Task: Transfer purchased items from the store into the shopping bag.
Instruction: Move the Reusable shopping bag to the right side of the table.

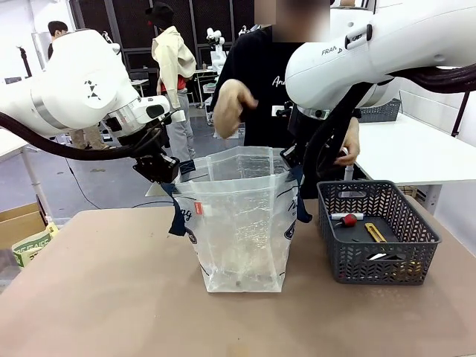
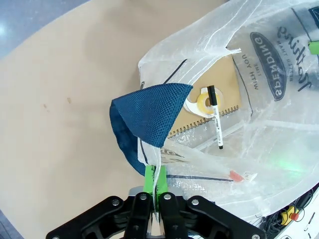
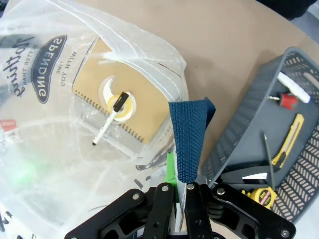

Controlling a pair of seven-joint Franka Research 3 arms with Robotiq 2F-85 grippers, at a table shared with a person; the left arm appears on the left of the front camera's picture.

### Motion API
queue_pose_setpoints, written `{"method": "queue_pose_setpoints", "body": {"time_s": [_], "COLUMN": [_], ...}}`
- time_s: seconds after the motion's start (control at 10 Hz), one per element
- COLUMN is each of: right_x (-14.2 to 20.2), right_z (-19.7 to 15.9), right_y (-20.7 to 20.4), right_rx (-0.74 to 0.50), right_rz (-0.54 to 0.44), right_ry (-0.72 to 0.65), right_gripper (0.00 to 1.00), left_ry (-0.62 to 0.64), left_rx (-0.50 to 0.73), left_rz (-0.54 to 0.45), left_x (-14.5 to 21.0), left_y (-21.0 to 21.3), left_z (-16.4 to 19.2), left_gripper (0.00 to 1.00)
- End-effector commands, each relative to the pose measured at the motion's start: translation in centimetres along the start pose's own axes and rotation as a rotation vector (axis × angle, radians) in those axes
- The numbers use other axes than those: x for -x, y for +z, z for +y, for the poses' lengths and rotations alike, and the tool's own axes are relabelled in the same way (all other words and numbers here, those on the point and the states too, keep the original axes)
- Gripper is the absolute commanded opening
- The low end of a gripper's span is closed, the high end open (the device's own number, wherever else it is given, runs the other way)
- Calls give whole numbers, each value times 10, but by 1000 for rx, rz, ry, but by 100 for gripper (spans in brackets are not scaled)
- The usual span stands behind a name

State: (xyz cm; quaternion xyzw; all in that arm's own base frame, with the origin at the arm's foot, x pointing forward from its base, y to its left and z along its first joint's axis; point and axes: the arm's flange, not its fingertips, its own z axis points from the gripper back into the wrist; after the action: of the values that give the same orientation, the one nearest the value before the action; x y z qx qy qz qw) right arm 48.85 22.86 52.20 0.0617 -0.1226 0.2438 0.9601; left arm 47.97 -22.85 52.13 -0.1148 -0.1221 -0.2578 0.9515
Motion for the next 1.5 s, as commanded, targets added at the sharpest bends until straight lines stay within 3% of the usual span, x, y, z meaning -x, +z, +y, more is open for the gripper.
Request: {"method": "queue_pose_setpoints", "body": {"time_s": [0.0,1.4], "right_x": [0,0], "right_z": [0,0], "right_y": [0,0], "right_rx": [0,0], "right_rz": [-1,-1], "right_ry": [-1,-1], "right_gripper": [0,0], "left_ry": [10,10], "left_rx": [-2,-2], "left_rz": [-5,-5], "left_x": [0,0], "left_y": [2,2], "left_z": [0,0], "left_gripper": [0,0]}}
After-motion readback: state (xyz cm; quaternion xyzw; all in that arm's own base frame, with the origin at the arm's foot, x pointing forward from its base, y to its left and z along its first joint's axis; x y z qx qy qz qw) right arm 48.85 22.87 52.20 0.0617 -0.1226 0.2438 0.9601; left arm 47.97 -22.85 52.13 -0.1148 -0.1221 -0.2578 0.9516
